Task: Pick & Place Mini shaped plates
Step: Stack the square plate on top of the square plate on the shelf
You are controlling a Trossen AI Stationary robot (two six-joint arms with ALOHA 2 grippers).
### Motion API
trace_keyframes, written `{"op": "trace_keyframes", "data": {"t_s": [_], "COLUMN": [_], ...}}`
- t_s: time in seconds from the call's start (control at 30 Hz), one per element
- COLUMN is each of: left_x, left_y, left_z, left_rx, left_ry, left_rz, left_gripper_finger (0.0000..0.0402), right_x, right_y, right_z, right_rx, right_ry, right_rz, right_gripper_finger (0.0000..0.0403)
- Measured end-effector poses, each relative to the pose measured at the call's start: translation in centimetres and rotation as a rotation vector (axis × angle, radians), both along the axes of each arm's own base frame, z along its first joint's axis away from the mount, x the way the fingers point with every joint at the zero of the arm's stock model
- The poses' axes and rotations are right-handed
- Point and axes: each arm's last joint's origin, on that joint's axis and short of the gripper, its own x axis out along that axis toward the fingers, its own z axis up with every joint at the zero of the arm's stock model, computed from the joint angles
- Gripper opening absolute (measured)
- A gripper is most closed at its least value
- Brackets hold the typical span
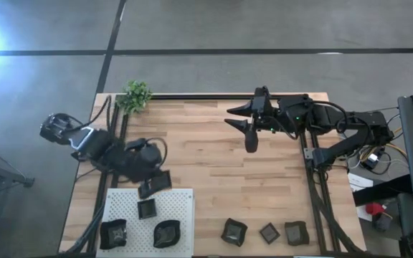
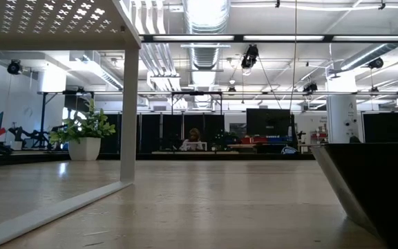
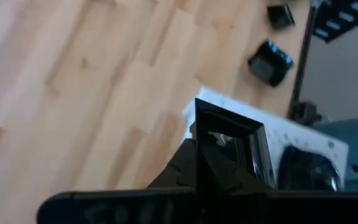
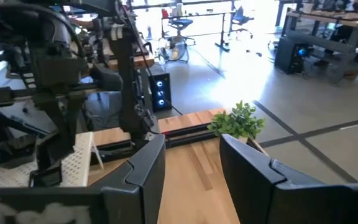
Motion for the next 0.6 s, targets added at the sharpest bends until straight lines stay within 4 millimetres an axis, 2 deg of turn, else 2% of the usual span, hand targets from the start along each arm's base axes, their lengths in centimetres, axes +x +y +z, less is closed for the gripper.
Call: {"op": "trace_keyframes", "data": {"t_s": [0.33,0.6], "left_x": [-1.9,-3.0], "left_y": [-4.3,-6.5], "left_z": [-3.7,-7.4], "left_rx": [-0.108,-0.129], "left_ry": [0.078,0.118], "left_rz": [0.012,-0.022], "left_gripper_finger": [0.0,0.0], "right_x": [0.0,0.0], "right_y": [0.1,0.1], "right_z": [0.0,0.1], "right_rx": [0.016,0.021], "right_ry": [-0.002,-0.006], "right_rz": [0.023,0.041], "right_gripper_finger": [0.0151,0.0143]}}
